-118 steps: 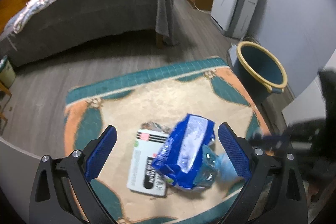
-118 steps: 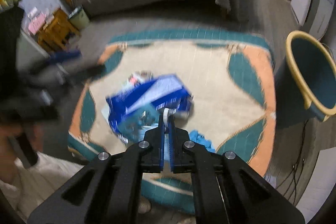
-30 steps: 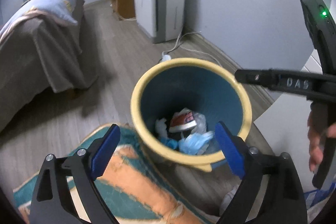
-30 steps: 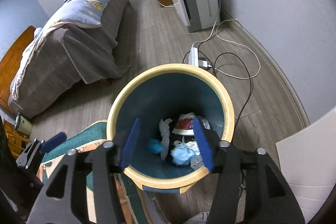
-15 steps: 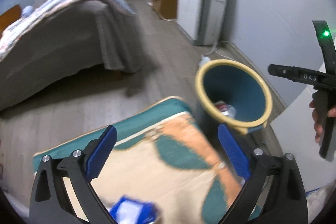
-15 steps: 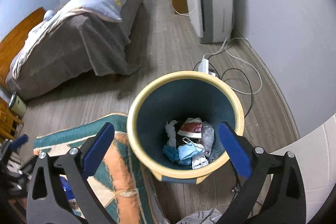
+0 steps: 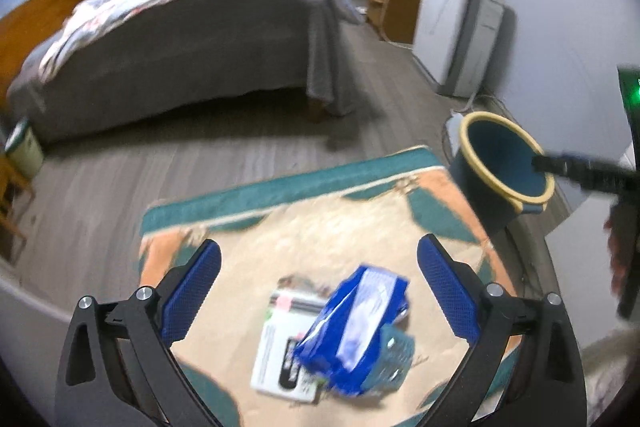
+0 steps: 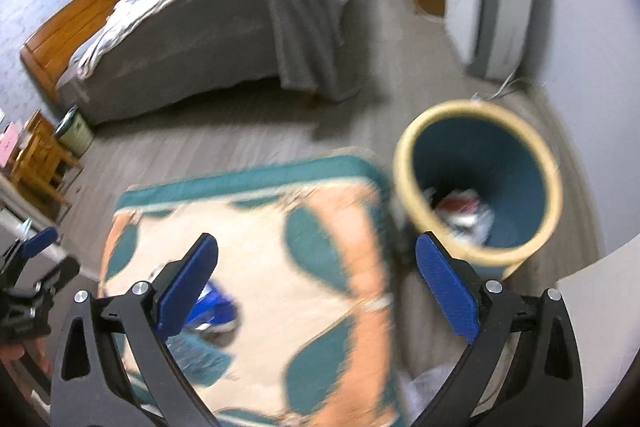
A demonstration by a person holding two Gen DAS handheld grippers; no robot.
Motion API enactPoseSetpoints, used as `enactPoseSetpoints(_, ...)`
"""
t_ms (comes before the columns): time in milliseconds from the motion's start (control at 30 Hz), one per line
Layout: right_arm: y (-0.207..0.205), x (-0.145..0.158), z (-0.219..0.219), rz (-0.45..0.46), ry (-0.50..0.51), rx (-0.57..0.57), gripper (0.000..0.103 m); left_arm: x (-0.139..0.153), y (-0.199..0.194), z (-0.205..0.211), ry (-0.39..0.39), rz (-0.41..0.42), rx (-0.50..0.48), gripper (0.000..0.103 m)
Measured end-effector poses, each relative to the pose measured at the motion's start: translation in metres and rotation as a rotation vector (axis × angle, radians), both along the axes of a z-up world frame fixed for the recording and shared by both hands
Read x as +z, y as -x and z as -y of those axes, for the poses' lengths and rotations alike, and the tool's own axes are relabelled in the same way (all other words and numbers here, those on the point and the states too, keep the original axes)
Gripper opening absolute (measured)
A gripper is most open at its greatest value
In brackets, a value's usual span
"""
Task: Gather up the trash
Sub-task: 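Move both tools back over the cushion, then grasp the blue wipes pack with the left tool while the right tool grasps the teal blister pack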
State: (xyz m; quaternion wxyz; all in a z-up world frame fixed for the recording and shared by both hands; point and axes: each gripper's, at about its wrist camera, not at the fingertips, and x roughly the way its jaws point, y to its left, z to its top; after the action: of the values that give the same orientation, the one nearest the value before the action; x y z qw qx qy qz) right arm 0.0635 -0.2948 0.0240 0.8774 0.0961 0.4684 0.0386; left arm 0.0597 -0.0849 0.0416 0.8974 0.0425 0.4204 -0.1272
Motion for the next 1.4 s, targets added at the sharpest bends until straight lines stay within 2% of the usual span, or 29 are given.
enactPoseSetpoints(100, 0.008, -0.025, -0.039, -0.055, 0.019, 0.083, 0.098, -0.002, 0.001, -0.018, 0.007, 0.001, 0.022, 0.097)
enactPoseSetpoints(233, 0.017, -0.056, -0.087, -0.107, 0.115, 0.221, 0.097, -0.013, 0.002, -0.033, -0.067, -0.003, 0.019, 0.097)
enactPoseSetpoints(367, 0.029, -0.075, -0.114, -0.128, 0.139, 0.321, 0.097, -0.019, 0.001, -0.038, -0.105, -0.009, -0.005, 0.098)
enactPoseSetpoints(500, 0.04, -0.097, -0.136, -0.168, 0.146, 0.407, 0.097, -0.015, 0.001, -0.033, -0.098, 0.012, -0.03, 0.097)
enactPoseSetpoints(600, 0.05, -0.115, -0.152, -0.212, 0.157, 0.469, 0.097, -0.008, 0.001, -0.031, -0.054, 0.033, -0.03, 0.097)
enactPoseSetpoints(733, 0.057, -0.129, -0.169, -0.225, 0.16, 0.546, 0.097, -0.008, -0.005, -0.038, -0.008, 0.019, -0.01, 0.097)
enactPoseSetpoints(967, 0.059, -0.14, -0.19, -0.189, 0.171, 0.625, 0.097, -0.015, -0.015, -0.052, 0.044, -0.028, 0.053, 0.097)
enactPoseSetpoints(1033, 0.058, -0.139, -0.189, -0.185, 0.167, 0.628, 0.088, -0.019, -0.018, -0.055, 0.052, -0.048, 0.065, 0.097)
enactPoseSetpoints(1067, 0.056, -0.138, -0.187, -0.189, 0.166, 0.624, 0.071, -0.021, -0.018, -0.055, 0.05, -0.053, 0.066, 0.097)
enactPoseSetpoints(1100, 0.054, -0.138, -0.185, -0.203, 0.159, 0.618, 0.07, -0.023, -0.019, -0.055, 0.05, -0.06, 0.066, 0.097)
enactPoseSetpoints(1200, 0.051, -0.134, -0.172, -0.251, 0.088, 0.587, 0.069, -0.026, -0.019, -0.053, 0.049, -0.073, 0.06, 0.097)
enactPoseSetpoints(1333, 0.049, -0.115, -0.153, -0.298, 0.1, 0.555, 0.069, -0.037, -0.021, -0.042, 0.029, -0.101, 0.038, 0.097)
enactPoseSetpoints(1400, 0.043, -0.099, -0.14, -0.292, 0.104, 0.538, 0.069, -0.044, -0.023, -0.036, 0.022, -0.122, 0.019, 0.097)
